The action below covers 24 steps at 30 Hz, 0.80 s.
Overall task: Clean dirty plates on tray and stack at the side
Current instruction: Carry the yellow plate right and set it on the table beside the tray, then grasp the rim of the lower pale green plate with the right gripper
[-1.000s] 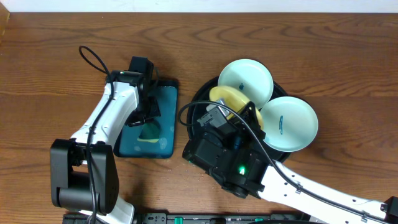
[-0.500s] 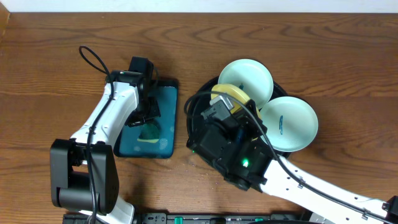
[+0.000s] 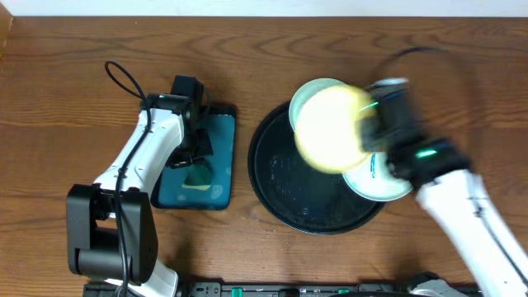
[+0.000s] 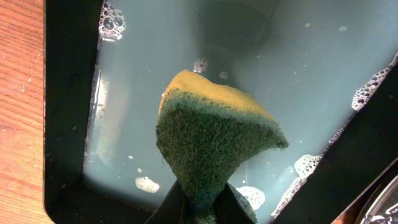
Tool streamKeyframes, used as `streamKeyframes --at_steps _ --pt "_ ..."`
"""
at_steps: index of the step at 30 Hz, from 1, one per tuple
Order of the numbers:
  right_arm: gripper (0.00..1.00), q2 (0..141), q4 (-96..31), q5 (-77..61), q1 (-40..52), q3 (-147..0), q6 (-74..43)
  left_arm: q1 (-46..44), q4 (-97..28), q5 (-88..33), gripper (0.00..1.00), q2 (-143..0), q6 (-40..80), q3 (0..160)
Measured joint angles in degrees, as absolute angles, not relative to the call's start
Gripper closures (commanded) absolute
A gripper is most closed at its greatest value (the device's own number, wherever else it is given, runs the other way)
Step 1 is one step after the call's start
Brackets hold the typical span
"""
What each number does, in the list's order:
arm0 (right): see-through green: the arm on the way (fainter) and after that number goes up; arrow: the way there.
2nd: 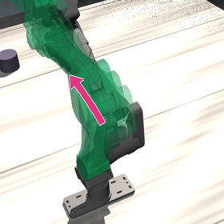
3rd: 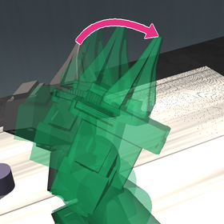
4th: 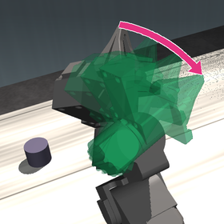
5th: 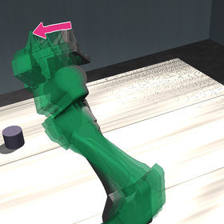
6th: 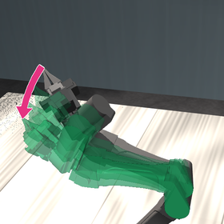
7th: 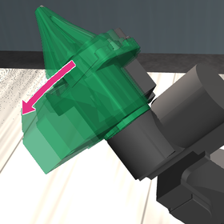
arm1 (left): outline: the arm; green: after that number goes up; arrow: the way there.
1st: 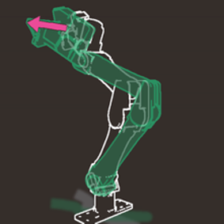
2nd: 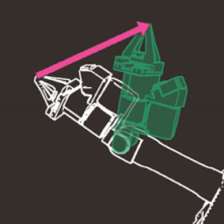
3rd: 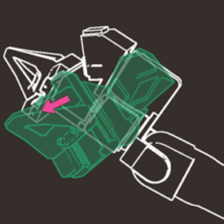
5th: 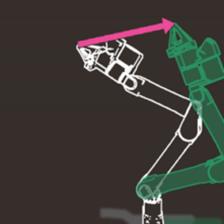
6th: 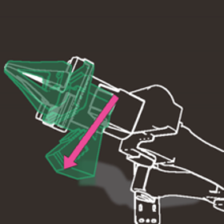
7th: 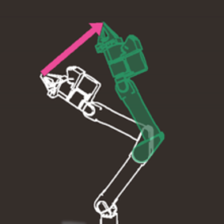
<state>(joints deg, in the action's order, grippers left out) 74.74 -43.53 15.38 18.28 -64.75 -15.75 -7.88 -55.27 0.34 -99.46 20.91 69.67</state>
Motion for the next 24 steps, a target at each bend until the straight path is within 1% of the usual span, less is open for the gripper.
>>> streamKeyframes --at_steps 1,5,8,10,14,19,20,21,22,23,24 --pt "0.99 74.26 -43.40 10.98 12.08 -65.12 -16.12 -7.88 -55.27 0.34 0.92 -99.46 20.91 69.67" --pt "0.99 75.02 -43.22 -1.15 -7.42 -65.63 -17.52 -7.88 -55.27 0.34 0.92 -99.46 20.88 69.67" --pt "0.99 78.08 -42.57 -6.81 -20.01 -65.63 -18.83 -7.88 -55.27 0.34 0.92 -99.46 20.91 69.67" --pt "0.99 81.23 -41.60 -8.62 -26.20 -65.69 -19.66 -7.88 -55.29 0.34 0.92 -99.46 20.91 69.67" --pt "0.99 89.14 -39.88 -10.52 -34.26 -65.71 -22.00 -7.88 -55.27 0.32 0.92 -99.46 20.91 69.67" --pt "0.99 98.32 -35.03 -9.43 -38.39 -65.71 -23.94 -7.88 -55.27 0.34 0.92 -99.46 20.88 69.67" --pt "0.86 99.33 -34.44 -9.32 -38.70 -65.71 -23.99 -7.88 -55.27 0.34 0.92 -99.46 20.91 69.67" --pt "0.67 100.20 -33.98 -9.10 -38.89 -65.71 -24.32 -7.88 -55.27 0.34 0.92 -99.46 20.88 69.67" --pt "0.55 100.84 -33.54 -9.08 -39.00 -65.71 -24.27 -7.88 -55.27 0.34 0.92 -99.46 20.88 69.67" --pt "0.50 101.08 -33.08 -9.19 -39.05 -65.69 -23.53 -7.88 -55.27 0.34 0.92 -99.46 20.88 69.67" --pt "0.47 101.10 -32.69 -9.37 -39.03 -65.69 -22.92 -7.88 -55.27 0.34 0.92 -99.46 20.88 69.67"
